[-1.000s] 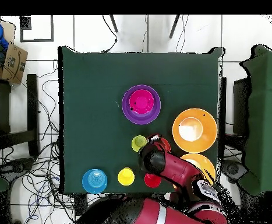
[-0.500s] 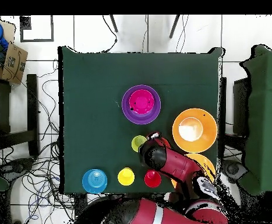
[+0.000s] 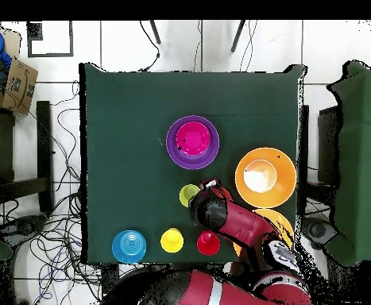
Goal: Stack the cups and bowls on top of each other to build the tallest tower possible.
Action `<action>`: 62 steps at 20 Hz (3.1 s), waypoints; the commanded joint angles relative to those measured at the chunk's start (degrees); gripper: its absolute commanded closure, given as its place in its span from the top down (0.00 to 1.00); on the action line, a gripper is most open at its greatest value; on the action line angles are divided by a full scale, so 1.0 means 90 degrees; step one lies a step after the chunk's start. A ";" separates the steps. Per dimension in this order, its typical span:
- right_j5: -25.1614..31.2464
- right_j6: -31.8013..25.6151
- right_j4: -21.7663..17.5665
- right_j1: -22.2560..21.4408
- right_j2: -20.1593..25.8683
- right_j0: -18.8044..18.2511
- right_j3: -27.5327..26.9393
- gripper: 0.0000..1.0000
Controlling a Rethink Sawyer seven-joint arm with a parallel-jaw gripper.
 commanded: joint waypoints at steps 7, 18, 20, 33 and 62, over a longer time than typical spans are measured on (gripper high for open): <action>-0.0262 0.0710 0.0091 0.0305 0.0584 -0.0067 -0.0206 1.00; -0.0849 0.0831 -0.0026 0.0467 0.0601 -0.0156 0.0011 1.00; -0.0889 0.0821 -0.0028 0.0474 0.0599 -0.0161 0.0030 1.00; -0.1315 0.1050 0.0083 0.0614 0.0735 -0.0140 0.0216 1.00; -0.0953 0.1060 0.0911 0.0490 0.0426 0.0335 0.0667 1.00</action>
